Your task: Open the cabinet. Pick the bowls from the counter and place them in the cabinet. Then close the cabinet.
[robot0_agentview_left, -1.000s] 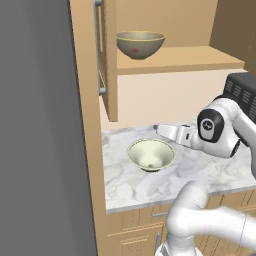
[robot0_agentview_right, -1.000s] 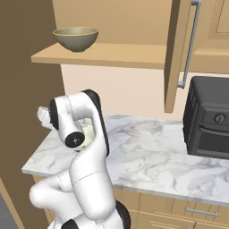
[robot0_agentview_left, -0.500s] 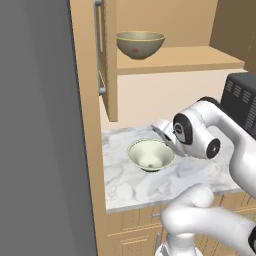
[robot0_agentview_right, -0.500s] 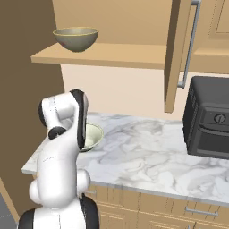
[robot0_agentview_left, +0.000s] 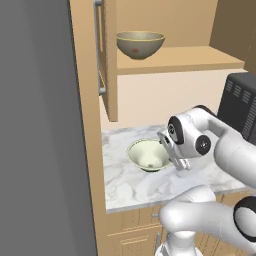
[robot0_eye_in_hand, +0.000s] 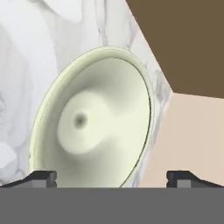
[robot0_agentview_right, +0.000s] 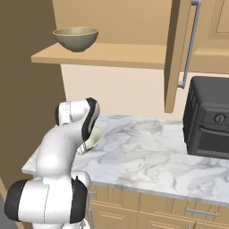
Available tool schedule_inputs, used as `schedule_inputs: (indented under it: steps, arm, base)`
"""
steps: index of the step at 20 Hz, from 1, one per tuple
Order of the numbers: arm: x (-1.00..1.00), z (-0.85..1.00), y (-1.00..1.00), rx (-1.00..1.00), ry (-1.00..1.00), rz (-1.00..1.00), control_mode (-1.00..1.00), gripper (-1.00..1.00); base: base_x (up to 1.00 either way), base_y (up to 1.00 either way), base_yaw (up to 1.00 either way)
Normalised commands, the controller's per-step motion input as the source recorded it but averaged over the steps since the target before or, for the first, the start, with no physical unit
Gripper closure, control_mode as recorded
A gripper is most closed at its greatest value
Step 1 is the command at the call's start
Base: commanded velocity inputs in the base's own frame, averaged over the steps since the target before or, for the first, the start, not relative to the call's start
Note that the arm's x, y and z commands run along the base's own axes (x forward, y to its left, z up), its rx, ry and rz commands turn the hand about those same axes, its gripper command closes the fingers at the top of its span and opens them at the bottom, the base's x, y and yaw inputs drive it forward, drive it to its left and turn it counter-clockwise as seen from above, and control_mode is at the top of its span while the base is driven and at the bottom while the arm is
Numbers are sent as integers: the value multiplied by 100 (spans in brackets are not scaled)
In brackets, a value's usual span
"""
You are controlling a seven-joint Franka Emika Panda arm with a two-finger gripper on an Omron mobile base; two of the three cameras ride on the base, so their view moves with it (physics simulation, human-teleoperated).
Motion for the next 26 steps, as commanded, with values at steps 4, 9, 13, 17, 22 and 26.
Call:
schedule_inputs:
  steps: [4,9,13,17,22,26]
  arm:
    - [0,100,-65,4,40,-1,-100,-100]
    - [0,84,-38,2,16,8,-100,-100]
    - [0,33,-23,0,22,13,-100,-100]
    - [0,11,-25,0,46,8,-100,-100]
    - [0,17,-27,0,55,6,-100,-100]
    - [0,38,-21,0,39,8,-100,-100]
  base:
    - [0,0,0]
    - [0,0,0]
    - [0,0,0]
    - [0,0,0]
    - [0,0,0]
    - [0,0,0]
